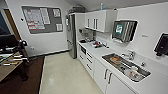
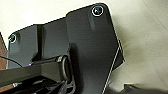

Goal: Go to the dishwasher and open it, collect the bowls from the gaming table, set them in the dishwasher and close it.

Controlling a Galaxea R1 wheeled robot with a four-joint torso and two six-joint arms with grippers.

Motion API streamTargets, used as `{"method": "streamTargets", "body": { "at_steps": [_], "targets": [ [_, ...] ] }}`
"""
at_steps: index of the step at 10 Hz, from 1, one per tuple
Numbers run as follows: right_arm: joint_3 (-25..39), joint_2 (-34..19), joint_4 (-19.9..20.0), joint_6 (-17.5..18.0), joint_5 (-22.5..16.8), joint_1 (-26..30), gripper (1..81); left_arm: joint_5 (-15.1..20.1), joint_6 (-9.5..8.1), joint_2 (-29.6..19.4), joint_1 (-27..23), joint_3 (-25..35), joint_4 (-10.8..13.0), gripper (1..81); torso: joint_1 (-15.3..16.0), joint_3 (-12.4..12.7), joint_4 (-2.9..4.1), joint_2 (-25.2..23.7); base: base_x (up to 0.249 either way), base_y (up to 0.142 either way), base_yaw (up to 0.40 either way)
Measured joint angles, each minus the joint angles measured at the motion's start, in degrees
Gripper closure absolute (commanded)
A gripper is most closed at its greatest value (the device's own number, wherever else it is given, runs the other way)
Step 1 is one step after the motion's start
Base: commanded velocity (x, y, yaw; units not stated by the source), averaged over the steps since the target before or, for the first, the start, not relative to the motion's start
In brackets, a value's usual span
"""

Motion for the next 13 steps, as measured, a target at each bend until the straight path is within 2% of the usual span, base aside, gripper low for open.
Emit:
{"method": "streamTargets", "body": {
  "at_steps": [13],
  "targets": [
    [0.2,0.2,0.0,0.0,0.0,0.4,1.0,0.5,0.02,0.0,0.0,0.0,0.0,1.0,0.0,0.0,0.0,0.0,0.0,0.0,0.352]
  ]
}}
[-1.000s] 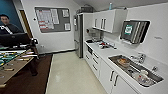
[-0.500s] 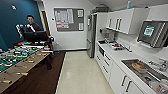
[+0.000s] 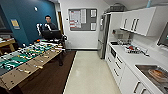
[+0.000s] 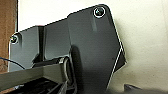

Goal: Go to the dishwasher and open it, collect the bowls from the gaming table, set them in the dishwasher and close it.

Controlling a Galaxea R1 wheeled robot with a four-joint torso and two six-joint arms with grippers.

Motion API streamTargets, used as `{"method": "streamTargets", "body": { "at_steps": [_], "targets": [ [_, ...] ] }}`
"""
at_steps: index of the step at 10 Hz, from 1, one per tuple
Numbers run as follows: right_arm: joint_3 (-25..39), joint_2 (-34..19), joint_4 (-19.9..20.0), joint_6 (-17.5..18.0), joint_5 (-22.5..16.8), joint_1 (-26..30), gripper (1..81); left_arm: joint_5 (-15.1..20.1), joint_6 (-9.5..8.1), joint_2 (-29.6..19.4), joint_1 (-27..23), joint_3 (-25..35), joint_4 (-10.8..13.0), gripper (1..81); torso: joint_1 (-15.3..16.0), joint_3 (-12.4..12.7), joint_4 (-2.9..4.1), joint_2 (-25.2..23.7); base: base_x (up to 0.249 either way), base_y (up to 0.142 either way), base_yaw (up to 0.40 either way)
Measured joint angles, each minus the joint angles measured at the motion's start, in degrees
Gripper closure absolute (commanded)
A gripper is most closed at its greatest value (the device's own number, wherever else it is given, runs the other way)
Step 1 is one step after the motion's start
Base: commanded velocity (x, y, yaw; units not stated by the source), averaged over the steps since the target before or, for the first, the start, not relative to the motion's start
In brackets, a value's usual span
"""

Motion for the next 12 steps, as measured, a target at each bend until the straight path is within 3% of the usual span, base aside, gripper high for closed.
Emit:
{"method": "streamTargets", "body": {
  "at_steps": [12],
  "targets": [
    [0.0,0.0,0.0,-0.4,-0.1,0.3,1.0,0.3,0.0,0.0,0.0,0.0,0.0,1.0,0.0,0.0,0.0,0.0,0.0,0.0,0.352]
  ]
}}
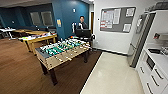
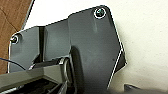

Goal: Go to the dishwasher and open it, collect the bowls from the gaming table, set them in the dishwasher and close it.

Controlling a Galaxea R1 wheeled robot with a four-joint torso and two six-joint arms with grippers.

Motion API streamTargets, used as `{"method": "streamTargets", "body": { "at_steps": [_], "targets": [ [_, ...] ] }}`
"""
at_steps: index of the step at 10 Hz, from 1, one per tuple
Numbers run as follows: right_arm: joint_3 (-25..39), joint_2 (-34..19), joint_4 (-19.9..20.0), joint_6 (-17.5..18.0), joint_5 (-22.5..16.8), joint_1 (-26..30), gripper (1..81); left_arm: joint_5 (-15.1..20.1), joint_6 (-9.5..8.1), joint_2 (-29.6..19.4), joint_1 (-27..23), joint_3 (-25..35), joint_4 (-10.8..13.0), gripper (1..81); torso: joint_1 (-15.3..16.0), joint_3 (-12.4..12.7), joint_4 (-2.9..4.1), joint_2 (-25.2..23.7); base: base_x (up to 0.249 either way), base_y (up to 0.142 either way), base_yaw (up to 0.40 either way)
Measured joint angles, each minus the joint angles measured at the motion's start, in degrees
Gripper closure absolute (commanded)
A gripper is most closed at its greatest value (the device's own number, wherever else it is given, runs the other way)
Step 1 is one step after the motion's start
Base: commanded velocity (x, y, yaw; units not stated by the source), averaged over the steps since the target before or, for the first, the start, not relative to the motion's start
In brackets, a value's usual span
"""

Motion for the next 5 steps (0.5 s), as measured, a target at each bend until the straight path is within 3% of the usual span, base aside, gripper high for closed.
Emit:
{"method": "streamTargets", "body": {
  "at_steps": [5],
  "targets": [
    [0.0,0.0,0.0,0.0,0.0,0.0,1.0,0.0,0.0,0.0,0.0,0.0,0.0,1.0,0.0,0.0,0.0,0.0,0.0,0.0,0.352]
  ]
}}
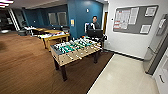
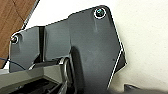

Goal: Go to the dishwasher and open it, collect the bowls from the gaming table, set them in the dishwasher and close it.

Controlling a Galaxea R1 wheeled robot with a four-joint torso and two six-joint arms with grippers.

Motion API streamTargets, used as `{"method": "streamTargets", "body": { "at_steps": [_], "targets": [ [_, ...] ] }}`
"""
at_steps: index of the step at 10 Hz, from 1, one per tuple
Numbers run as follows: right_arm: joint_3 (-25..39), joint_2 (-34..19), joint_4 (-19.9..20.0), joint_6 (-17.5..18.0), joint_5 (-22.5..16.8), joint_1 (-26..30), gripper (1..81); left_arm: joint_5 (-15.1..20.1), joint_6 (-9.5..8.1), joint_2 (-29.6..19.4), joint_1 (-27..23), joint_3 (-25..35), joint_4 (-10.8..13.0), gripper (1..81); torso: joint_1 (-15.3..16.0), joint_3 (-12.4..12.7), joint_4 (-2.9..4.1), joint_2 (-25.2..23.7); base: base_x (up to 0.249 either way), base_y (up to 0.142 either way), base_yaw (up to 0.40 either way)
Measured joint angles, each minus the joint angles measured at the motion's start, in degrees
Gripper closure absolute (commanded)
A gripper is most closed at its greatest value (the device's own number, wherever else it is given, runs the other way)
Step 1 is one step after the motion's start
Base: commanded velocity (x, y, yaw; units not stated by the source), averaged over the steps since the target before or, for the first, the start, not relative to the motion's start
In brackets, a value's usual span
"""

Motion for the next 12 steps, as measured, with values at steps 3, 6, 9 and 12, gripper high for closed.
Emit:
{"method": "streamTargets", "body": {
  "at_steps": [3,6,9,12],
  "targets": [
    [0.0,0.0,0.0,0.0,0.0,0.0,1.0,0.0,0.0,0.0,0.0,0.0,0.0,1.0,0.0,0.0,0.0,0.0,0.0,0.0,0.352],
    [0.0,0.0,0.0,0.0,0.0,0.1,1.0,0.0,0.0,0.0,0.1,0.0,0.0,1.0,0.0,0.0,0.0,0.0,0.0,0.0,0.351],
    [0.0,0.0,0.0,0.0,0.0,0.1,1.0,0.0,0.0,0.3,0.2,0.0,0.0,1.0,0.0,0.0,0.0,0.0,0.0,0.0,0.349],
    [0.0,0.0,0.0,0.0,0.0,0.1,1.0,0.0,0.0,0.4,0.1,0.0,0.0,1.0,0.0,0.0,0.0,0.0,0.0,0.0,0.288]
  ]
}}
